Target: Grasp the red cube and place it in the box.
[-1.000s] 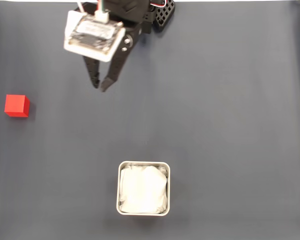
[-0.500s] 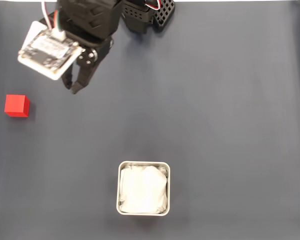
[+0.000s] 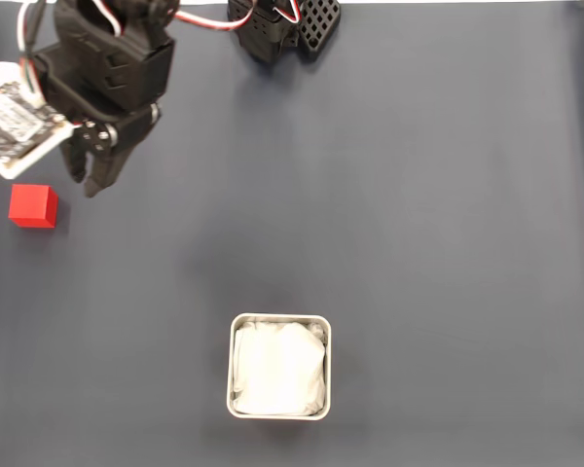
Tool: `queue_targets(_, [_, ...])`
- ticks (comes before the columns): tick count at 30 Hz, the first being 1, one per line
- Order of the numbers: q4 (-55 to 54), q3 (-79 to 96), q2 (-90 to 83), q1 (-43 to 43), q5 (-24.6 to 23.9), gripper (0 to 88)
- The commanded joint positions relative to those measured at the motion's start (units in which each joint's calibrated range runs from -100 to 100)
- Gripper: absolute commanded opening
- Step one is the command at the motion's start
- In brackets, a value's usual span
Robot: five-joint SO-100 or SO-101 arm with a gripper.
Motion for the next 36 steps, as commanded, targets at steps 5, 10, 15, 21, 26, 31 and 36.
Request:
queue_targets(5, [-4.8,-3.2,4.7,5.0,-0.3,9.4])
queue_targets(10, [-5.6,-3.2,6.7,6.6,-0.3,12.7])
queue_targets(15, [-6.4,-3.0,8.6,7.8,-0.3,15.8])
queue_targets(21, [-7.5,-2.8,10.7,9.2,-0.3,18.5])
queue_targets(26, [-8.4,-2.7,12.4,10.3,-0.3,20.3])
queue_targets(31, [-9.4,-2.3,14.0,11.1,-0.3,22.1])
queue_targets(36, [-10.7,-1.8,15.8,11.9,-0.5,24.3])
